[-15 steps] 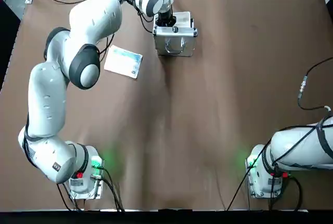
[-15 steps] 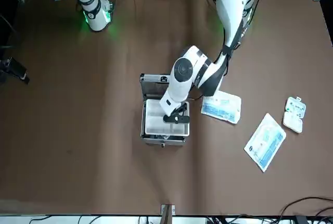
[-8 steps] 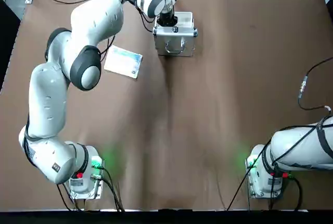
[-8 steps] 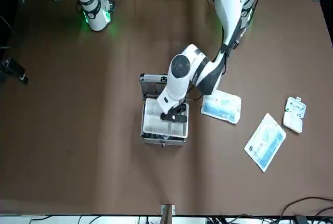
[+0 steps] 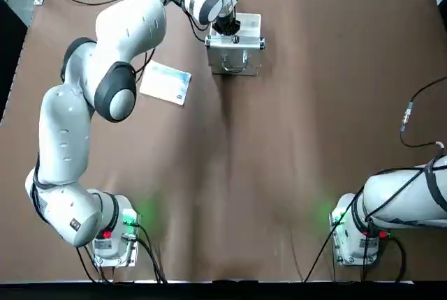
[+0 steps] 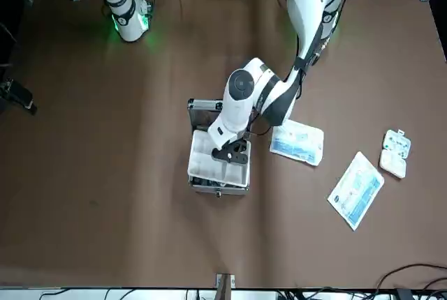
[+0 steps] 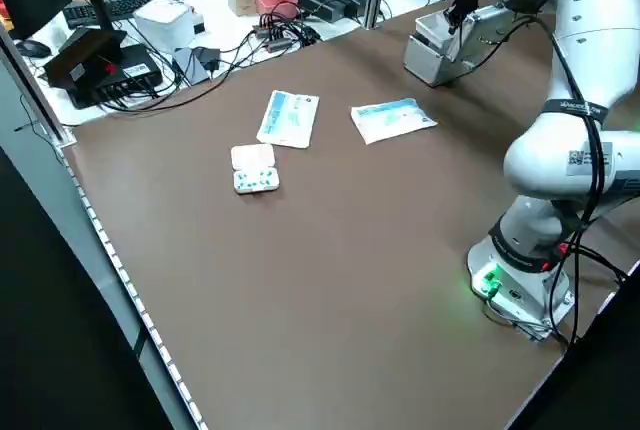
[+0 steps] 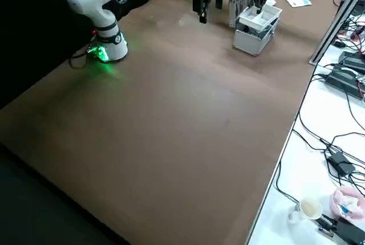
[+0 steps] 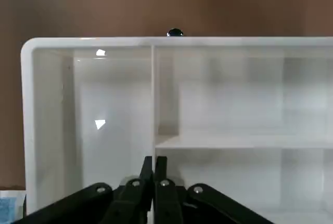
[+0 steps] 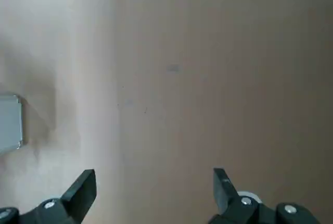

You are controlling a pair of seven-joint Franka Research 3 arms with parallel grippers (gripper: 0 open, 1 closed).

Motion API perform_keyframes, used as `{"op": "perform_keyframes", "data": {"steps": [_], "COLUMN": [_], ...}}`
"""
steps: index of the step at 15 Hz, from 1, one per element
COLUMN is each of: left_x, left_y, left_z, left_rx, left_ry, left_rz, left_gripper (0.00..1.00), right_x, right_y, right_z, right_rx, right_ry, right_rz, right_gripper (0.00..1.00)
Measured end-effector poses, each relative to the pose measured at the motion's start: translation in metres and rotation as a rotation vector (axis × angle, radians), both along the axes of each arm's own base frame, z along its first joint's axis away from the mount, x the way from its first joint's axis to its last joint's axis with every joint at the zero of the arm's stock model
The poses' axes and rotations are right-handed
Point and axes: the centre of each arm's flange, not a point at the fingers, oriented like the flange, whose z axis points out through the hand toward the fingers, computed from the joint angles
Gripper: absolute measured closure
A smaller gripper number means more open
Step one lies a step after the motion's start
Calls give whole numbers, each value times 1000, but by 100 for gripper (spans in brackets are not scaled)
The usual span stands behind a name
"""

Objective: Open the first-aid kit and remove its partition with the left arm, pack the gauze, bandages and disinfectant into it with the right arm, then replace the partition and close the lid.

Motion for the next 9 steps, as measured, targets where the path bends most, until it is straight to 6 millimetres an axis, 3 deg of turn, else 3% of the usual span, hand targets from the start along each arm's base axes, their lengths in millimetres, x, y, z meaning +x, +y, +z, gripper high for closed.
{"op": "perform_keyframes", "data": {"steps": [9], "left_x": [-1], "left_y": [-1], "left_z": [-13], "left_rx": [9], "left_ry": [12], "left_rz": [-2], "left_gripper": [96], "right_x": [3], "right_y": [6], "right_z": [-4], "right_rx": [1], "right_ry": [2], "right_rz": [12], "right_gripper": [1]}}
